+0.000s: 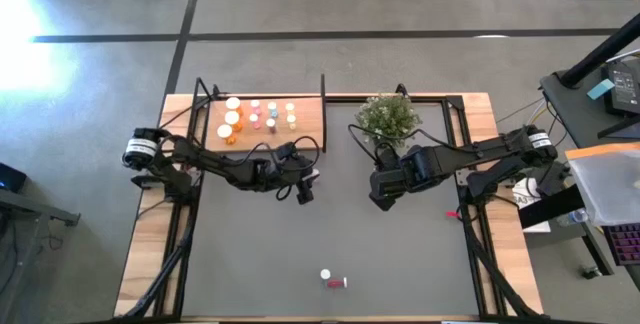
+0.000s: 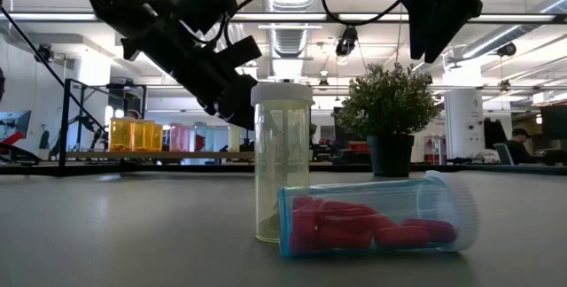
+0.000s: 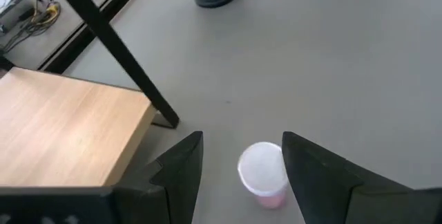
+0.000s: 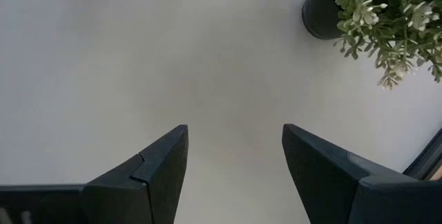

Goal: Pick and place medicine bottles onto shelf by color
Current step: Put the small pink bottle on the shelf aligned with the other small pink bottles

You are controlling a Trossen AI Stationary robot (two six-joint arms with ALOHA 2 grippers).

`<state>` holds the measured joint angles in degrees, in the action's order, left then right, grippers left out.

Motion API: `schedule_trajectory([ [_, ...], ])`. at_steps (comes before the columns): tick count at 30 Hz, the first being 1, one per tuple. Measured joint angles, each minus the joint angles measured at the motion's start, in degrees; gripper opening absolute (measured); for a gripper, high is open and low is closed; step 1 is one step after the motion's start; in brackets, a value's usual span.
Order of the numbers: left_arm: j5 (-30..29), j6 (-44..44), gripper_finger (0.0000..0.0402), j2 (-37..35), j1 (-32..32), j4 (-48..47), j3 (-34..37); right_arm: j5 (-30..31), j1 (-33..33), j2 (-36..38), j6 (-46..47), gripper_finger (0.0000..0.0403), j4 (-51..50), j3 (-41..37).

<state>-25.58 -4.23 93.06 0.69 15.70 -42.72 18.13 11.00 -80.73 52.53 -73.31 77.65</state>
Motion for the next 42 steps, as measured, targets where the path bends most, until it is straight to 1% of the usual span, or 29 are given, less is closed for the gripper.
schedule_trajectory([
  [5, 2.0, -0.2, 0.0183, 0.1, -0.1, 0.2, 0.0, 0.1, 0.0, 0.0, 0.0, 0.0226, 0.4, 0.0],
  [10, 2.4, -4.7, 0.0183, 1.5, -0.3, 0.1, 0.1, 0.5, 0.0, 0.0, 0.0, 0.0226, 0.4, 0.0],
  [21, 2.5, -5.0, 0.0182, 2.6, -0.3, 0.2, 0.2, 1.0, 0.0, 0.0, 0.0, 0.0226, 0.6, 0.0],
  [24, 2.5, -5.0, 0.0171, 2.6, -0.3, 0.2, 0.2, 1.0, 0.0, 0.0, 0.0, 0.0226, 0.7, 0.0],
  [31, 3.5, -5.0, 0.0116, 2.6, -0.3, 0.1, 0.4, 1.0, 0.0, 0.0, 0.0, 0.0226, 0.8, 0.0],
  [34, 4.3, -5.0, 0.01, 2.6, -0.3, 0.2, 0.5, 1.2, 0.0, 0.0, 0.0, 0.0226, 0.8, 0.0],
  [37, 4.4, -5.0, 0.0097, 2.6, -0.3, 0.2, 0.5, 1.2, 0.0, 0.0, 0.0, 0.0226, 0.8, 0.0],
  [42, 4.5, -4.9, 0.0109, 1.7, -0.3, -0.2, 0.5, 1.2, 0.0, 0.0, 0.0, 0.0226, 0.8, 0.0],
])
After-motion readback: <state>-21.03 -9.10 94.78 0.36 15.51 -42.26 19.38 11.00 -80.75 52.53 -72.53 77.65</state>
